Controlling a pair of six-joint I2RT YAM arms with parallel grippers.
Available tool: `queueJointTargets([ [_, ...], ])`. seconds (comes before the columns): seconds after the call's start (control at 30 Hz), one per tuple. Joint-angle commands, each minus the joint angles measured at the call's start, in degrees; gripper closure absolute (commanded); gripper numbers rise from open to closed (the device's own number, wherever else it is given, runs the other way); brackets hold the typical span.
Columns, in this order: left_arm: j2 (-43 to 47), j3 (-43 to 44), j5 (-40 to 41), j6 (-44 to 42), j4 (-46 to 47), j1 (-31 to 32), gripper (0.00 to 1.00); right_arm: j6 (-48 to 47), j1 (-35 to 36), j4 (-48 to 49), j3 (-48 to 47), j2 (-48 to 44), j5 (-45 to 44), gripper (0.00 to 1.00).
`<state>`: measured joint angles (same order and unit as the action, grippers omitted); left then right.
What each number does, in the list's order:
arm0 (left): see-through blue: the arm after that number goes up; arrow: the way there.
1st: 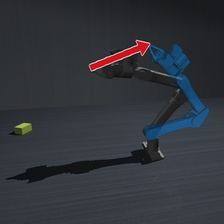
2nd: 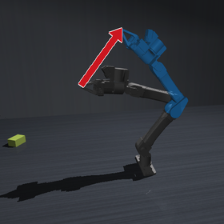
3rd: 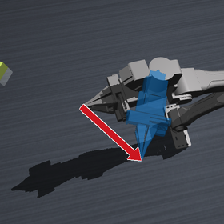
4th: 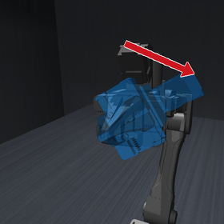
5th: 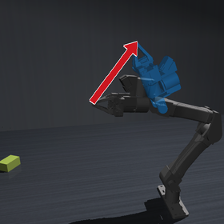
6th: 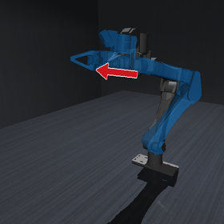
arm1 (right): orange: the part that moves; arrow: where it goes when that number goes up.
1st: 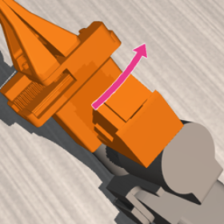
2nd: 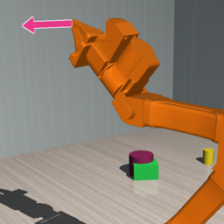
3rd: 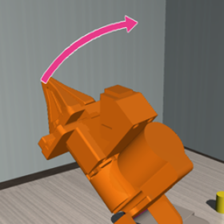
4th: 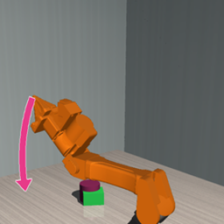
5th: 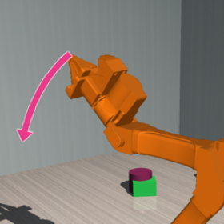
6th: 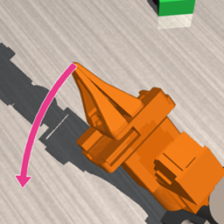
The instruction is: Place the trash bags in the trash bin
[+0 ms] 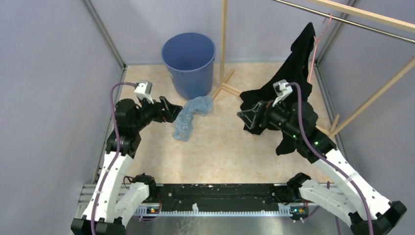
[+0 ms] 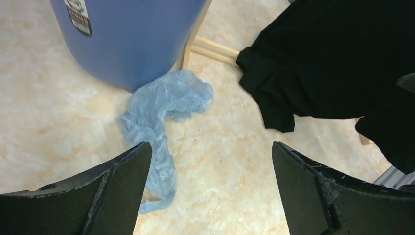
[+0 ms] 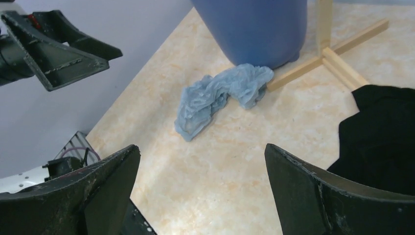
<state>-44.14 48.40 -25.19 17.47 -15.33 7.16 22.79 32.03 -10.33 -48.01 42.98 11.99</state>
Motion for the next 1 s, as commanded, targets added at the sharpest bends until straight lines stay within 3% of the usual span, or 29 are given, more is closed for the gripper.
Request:
queueJointTargets([
  [0.0, -3.5, -1.2, -0.9, 2.3, -0.4, -0.2, 0.01, 1.1, 4.6, -0.7, -3.1, 3.3, -6.1, 0.01],
  [0.2, -10.3, -4.0, 9.6, 7.7, -2.9, -0.2, 0.01, -1.8, 4.9, -3.5, -2.0, 6.3, -8.5, 0.01],
  [0.43, -19.6, -7.7, 10.3, 14.5, 3.5, -0.2, 0.01, -3.5, 4.8, -5.0, 0.7, 7.5, -5.3, 0.01],
  [0.77, -35.2, -7.7, -0.2, 16.5, 18.1, 1.6, 0.02, -4.9, 4.8, -4.3, 3.7, 4.5, -2.3, 0.01],
  [0.83, -37.0, -7.1, 0.0, 16.2, 18.4, 3.1, 0.15, -4.8, 4.8, -4.3, 3.8, 4.6, -2.3, 0.01],
  [0.97, -35.3, -7.6, 3.6, 15.8, 16.5, 7.2, 0.63, -3.8, 4.8, -4.0, 4.0, 5.9, -2.0, 0.01],
])
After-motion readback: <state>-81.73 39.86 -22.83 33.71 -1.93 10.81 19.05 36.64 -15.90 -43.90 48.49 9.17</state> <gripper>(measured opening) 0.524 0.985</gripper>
